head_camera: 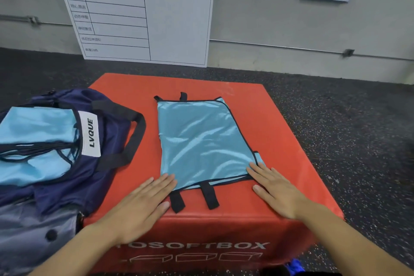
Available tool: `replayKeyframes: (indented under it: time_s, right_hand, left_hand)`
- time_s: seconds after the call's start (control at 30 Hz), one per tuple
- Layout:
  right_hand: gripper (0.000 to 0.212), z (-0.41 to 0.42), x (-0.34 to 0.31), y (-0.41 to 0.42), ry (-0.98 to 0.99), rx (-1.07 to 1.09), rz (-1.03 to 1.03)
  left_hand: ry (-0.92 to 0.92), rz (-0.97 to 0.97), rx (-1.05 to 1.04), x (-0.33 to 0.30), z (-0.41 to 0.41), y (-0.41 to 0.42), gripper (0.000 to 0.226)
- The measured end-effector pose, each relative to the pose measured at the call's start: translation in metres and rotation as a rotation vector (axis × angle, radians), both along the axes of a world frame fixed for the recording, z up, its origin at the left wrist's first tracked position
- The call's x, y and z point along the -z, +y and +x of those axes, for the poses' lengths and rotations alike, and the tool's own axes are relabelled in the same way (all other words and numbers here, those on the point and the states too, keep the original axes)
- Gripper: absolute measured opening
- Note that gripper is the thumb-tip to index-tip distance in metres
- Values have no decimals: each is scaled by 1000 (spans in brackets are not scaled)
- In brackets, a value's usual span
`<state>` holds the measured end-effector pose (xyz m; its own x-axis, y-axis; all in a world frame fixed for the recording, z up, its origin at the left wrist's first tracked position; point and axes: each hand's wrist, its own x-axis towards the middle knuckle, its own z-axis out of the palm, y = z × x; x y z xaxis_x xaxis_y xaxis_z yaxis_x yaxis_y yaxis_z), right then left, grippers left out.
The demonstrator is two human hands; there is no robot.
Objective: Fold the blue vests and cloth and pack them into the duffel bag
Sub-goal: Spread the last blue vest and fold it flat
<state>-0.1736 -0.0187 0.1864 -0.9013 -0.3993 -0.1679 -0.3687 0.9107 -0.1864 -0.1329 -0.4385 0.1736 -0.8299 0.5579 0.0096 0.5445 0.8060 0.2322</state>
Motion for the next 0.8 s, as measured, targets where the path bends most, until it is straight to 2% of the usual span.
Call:
replayKeyframes:
  time_s: [0.13, 0.3, 0.53, 0.63, 0.8]
  right_hand:
    - [78, 10, 0, 12, -7, 31, -148]
    - [57, 18, -8, 26, 17, 8, -191]
    - [74, 2, 5, 14, 81, -31, -130]
    - [75, -7, 7, 7, 114, -51, -132]
    - [81, -22, 4, 5, 125, -98, -112]
  left_hand:
    - [-31, -18, -24, -10, 20, -19, 67]
    - [32, -48, -44, -10, 31, -36, 56]
    - [139, -53, 1, -11, 13, -20, 50]
    - [205, -42, 13, -9, 3, -15, 49]
    - [162, 10, 39, -9, -14, -9, 48]
